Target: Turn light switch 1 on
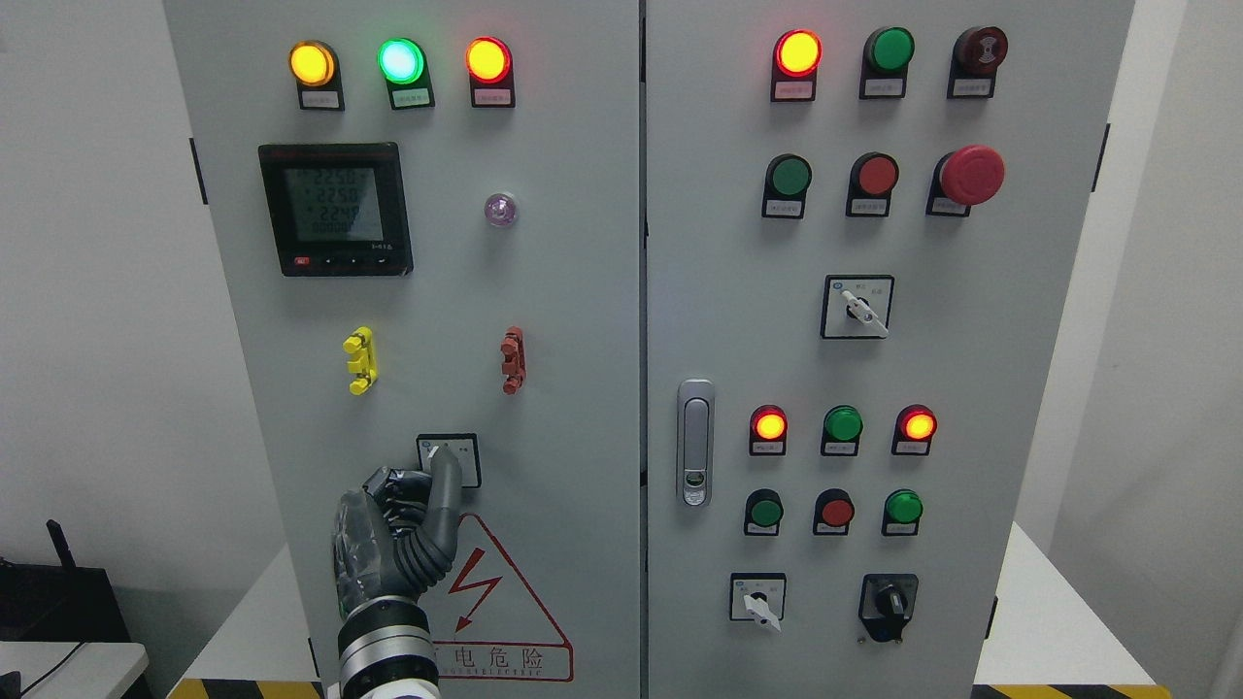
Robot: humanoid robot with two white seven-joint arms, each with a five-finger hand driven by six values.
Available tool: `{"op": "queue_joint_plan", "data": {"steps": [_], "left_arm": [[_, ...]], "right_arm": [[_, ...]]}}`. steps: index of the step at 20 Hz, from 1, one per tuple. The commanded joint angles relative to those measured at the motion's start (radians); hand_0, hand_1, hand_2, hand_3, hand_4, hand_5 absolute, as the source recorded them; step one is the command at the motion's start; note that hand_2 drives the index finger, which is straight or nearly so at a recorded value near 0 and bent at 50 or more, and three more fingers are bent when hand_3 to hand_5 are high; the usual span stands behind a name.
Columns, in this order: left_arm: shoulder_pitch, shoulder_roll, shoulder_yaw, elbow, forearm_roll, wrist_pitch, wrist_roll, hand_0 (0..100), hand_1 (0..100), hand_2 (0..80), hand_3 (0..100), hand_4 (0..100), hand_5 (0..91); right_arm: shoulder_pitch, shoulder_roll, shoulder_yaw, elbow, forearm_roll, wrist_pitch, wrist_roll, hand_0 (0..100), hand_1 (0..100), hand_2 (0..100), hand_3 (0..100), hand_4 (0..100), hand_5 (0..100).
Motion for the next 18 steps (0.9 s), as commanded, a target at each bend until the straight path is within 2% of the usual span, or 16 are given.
{"op": "queue_joint_plan", "data": {"steps": [1,8,11,14,18], "left_arm": [[0.000,0.000,0.000,0.001,0.006,-0.003,-0.001,53,37,62.3,75,77,62.5],[-0.001,0.000,-0.003,0.001,0.022,-0.003,-0.007,57,33,63.1,76,77,63.0],[-0.004,0.000,-0.005,0.001,0.023,-0.003,-0.013,60,27,63.5,76,77,63.1],[-0.004,0.000,-0.005,0.000,0.025,-0.003,-0.015,55,24,63.6,76,77,63.1],[-0.004,0.000,-0.005,0.000,0.025,-0.003,-0.015,49,26,63.6,76,77,63.2]], "right_arm": [[0.000,-0.001,0.017,0.000,-0.025,0.000,0.000,12,39,0,0,0,0],[0.000,-0.001,0.017,0.000,-0.025,0.000,0.000,12,39,0,0,0,0],[0.000,0.001,0.017,0.000,-0.025,0.000,0.000,12,39,0,0,0,0],[0.000,0.001,0.017,0.000,-0.025,0.000,0.000,12,39,0,0,0,0],[0.000,0.001,0.017,0.000,-0.025,0.000,0.000,12,39,0,0,0,0]]}}
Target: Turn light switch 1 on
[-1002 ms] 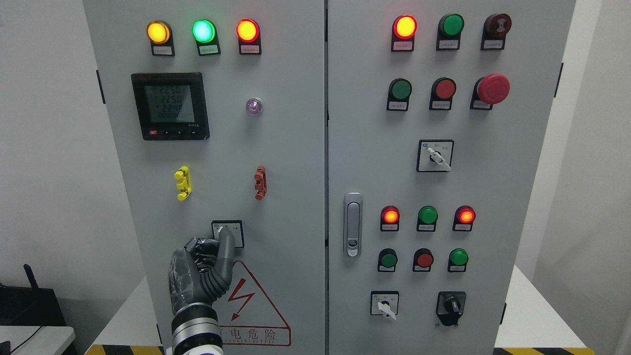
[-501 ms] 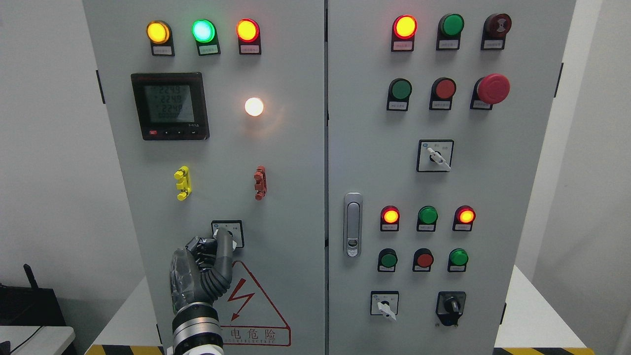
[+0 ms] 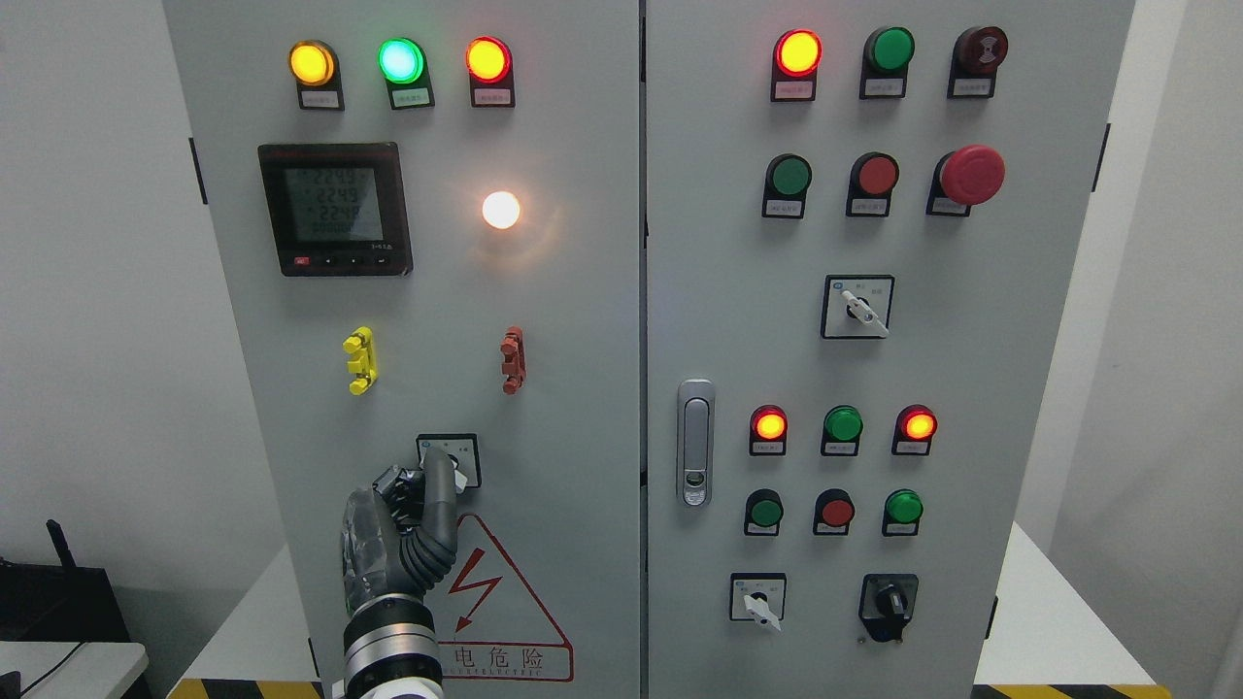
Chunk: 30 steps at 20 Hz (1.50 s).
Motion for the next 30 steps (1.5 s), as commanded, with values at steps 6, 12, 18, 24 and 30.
{"op": "queue_joint_plan", "data": {"steps": [6,12,18,24,30], "left_arm": [[0.008,0.000,-0.002,-0.002,0.003,0.000,-0.001,46,26,63.7,76,77,63.2],[0.011,0.000,0.000,-0.007,0.001,-0.002,-0.001,41,26,63.8,76,77,63.0],[0.014,0.002,-0.002,-0.013,0.000,-0.003,0.000,34,28,63.7,76,77,62.7],[0.027,0.003,0.000,-0.025,-0.002,-0.009,0.000,30,30,63.5,76,77,62.4],[0.060,0.009,0.000,-0.052,-0.003,-0.012,0.000,27,31,63.7,76,78,62.6]], "right_arm": [[0.000,-0.001,0.017,0.000,-0.025,0.000,0.000,12,39,0,0,0,0],[0.000,-0.001,0.017,0.000,-0.025,0.000,0.000,12,39,0,0,0,0],[0.000,0.001,0.017,0.000,-0.025,0.000,0.000,12,39,0,0,0,0],[0.000,0.001,0.017,0.000,-0.025,0.000,0.000,12,39,0,0,0,0],[0.000,-0.001,0.017,0.000,-0.025,0.000,0.000,12,39,0,0,0,0]]}}
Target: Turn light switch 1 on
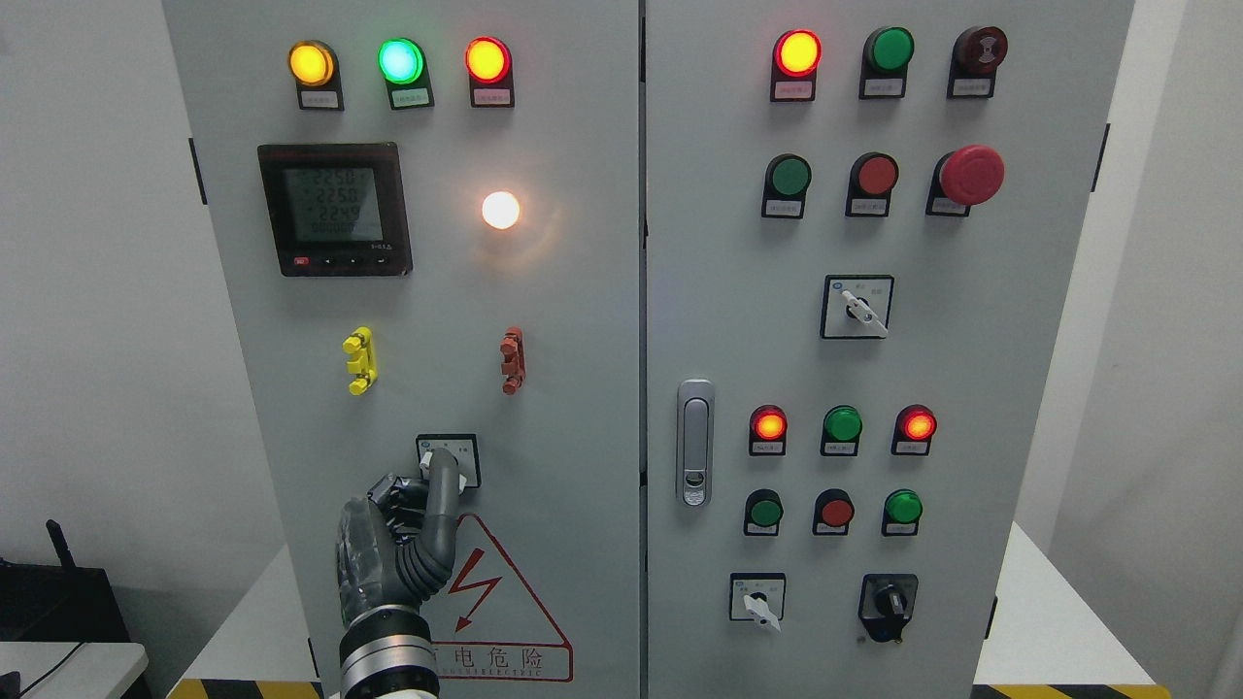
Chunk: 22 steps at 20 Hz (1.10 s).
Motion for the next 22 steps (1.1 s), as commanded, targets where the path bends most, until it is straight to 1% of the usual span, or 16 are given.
{"op": "queue_joint_plan", "data": {"steps": [1,4,6,8,10,13,16,19,20,21,22], "left_arm": [[0.027,0.007,0.001,-0.032,-0.001,-0.003,0.000,27,31,63.7,76,77,62.6],[0.058,0.010,0.002,-0.053,-0.001,-0.006,0.000,27,31,64.0,76,78,62.7],[0.084,0.013,0.015,-0.067,-0.001,-0.032,-0.002,24,31,64.3,76,78,62.7],[0.113,0.027,0.030,-0.070,-0.001,-0.084,-0.014,21,33,64.8,77,78,62.6],[0.166,0.050,0.061,-0.070,-0.001,-0.164,-0.049,20,33,65.1,78,78,63.0],[0.271,0.076,0.139,-0.069,-0.001,-0.300,-0.117,18,34,64.2,80,79,63.3],[0.404,0.079,0.257,-0.063,-0.003,-0.461,-0.226,16,34,61.0,81,79,63.6],[0.536,0.086,0.423,-0.021,-0.003,-0.596,-0.344,15,33,59.1,83,82,62.6],[0.567,0.099,0.485,0.014,0.000,-0.644,-0.369,15,33,58.9,84,83,59.8],[0.588,0.105,0.547,0.056,0.005,-0.693,-0.385,15,33,58.9,84,83,54.9],[0.604,0.105,0.610,0.105,0.005,-0.736,-0.408,15,32,59.0,83,81,47.3]], "right_arm": [[0.000,-0.001,0.017,0.000,-0.025,0.000,0.000,12,39,0,0,0,0],[0.000,0.001,0.017,0.000,-0.025,0.000,0.000,12,39,0,0,0,0],[0.000,-0.001,0.017,0.000,-0.025,0.000,0.000,12,39,0,0,0,0],[0.000,0.001,0.017,0.000,-0.025,0.000,0.000,12,39,0,0,0,0],[0.000,0.001,0.017,0.000,-0.025,0.000,0.000,12,39,0,0,0,0],[0.000,-0.001,0.017,0.000,-0.025,0.000,0.000,12,39,0,0,0,0],[0.000,-0.001,0.017,0.000,-0.025,0.000,0.000,12,39,0,0,0,0],[0.000,-0.001,0.017,0.000,-0.025,0.000,0.000,12,39,0,0,0,0],[0.000,-0.001,0.017,0.000,-0.025,0.000,0.000,12,39,0,0,0,0],[0.000,-0.001,0.017,0.000,-0.025,0.000,0.000,12,39,0,0,0,0],[0.000,0.001,0.017,0.000,-0.025,0.000,0.000,12,39,0,0,0,0]]}}
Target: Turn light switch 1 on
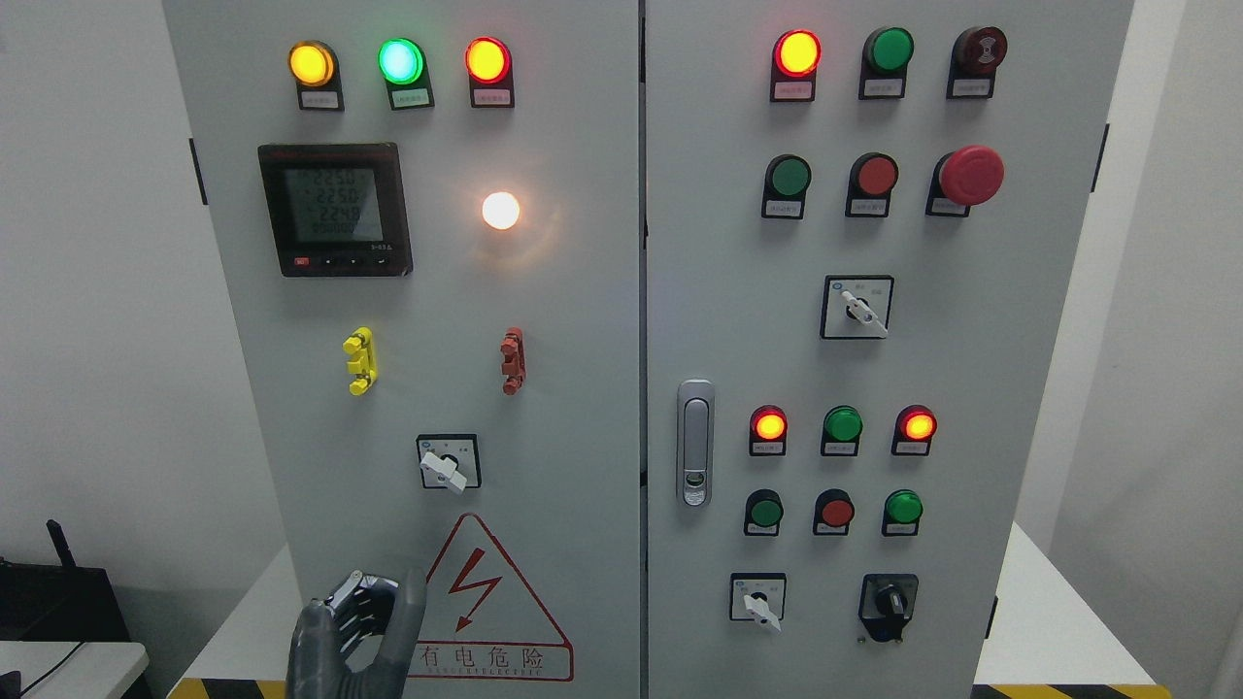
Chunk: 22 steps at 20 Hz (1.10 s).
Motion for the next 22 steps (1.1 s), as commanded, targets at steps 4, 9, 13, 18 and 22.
{"op": "queue_joint_plan", "data": {"steps": [4,9,13,18,22], "left_arm": [[0.236,0.037,0.610,0.329,0.008,-0.271,-0.186,14,30,53.1,67,64,27.1],[0.288,0.040,0.742,0.646,0.008,-0.390,-0.251,12,26,38.6,42,45,13.7],[0.302,0.052,0.788,0.902,0.010,-0.390,-0.294,11,22,19.8,24,30,6.2],[0.360,0.115,0.789,1.156,0.008,-0.385,-0.341,13,20,3.2,9,16,0.0],[0.363,0.158,0.757,1.344,-0.003,-0.376,-0.389,16,17,0.0,0,8,0.0]], "right_arm": [[0.000,0.001,0.017,0.000,-0.025,0.000,0.000,12,39,0,0,0,0],[0.000,0.001,0.017,0.000,-0.025,0.000,0.000,12,39,0,0,0,0],[0.000,-0.001,0.017,0.000,-0.025,0.000,0.000,12,39,0,0,0,0],[0.000,0.001,0.017,0.000,-0.025,0.000,0.000,12,39,0,0,0,0],[0.000,0.001,0.017,0.000,-0.025,0.000,0.000,12,39,0,0,0,0]]}}
